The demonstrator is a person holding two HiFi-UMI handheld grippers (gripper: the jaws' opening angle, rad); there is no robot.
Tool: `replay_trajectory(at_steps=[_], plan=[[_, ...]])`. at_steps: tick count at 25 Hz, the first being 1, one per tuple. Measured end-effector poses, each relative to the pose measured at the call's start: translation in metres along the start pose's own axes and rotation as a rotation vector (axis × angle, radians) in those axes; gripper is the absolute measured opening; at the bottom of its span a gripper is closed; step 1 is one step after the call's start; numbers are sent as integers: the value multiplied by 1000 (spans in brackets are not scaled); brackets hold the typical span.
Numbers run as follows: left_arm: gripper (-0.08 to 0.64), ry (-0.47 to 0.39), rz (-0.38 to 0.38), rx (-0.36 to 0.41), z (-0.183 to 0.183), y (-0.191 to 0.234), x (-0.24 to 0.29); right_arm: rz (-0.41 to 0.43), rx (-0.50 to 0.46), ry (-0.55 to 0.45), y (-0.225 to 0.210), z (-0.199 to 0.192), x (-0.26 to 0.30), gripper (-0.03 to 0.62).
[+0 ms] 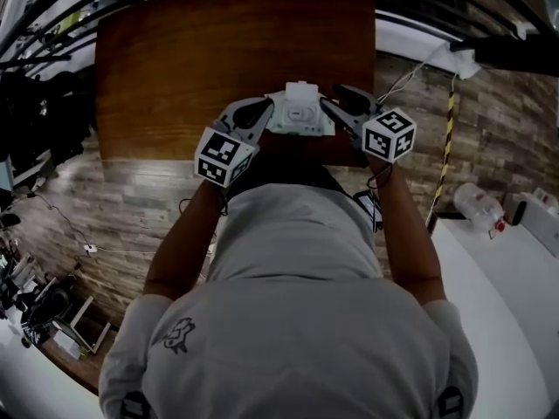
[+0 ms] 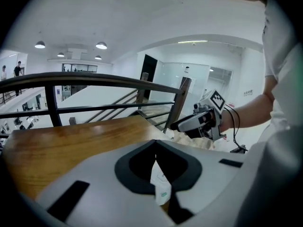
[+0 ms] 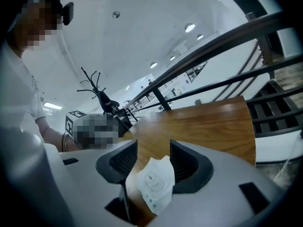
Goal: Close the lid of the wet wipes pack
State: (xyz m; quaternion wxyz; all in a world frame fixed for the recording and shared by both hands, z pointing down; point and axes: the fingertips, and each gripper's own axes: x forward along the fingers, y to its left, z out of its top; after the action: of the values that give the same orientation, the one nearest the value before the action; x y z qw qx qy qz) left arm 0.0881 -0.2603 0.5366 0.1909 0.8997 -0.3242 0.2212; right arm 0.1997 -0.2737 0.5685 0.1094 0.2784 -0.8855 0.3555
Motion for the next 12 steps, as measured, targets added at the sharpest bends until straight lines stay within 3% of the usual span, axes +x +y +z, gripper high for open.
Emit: replay_trajectory(at_steps=[12], plan=[[13,138,-47,-83,-76,14,32,-26,148,122,-43,-54,40,208]])
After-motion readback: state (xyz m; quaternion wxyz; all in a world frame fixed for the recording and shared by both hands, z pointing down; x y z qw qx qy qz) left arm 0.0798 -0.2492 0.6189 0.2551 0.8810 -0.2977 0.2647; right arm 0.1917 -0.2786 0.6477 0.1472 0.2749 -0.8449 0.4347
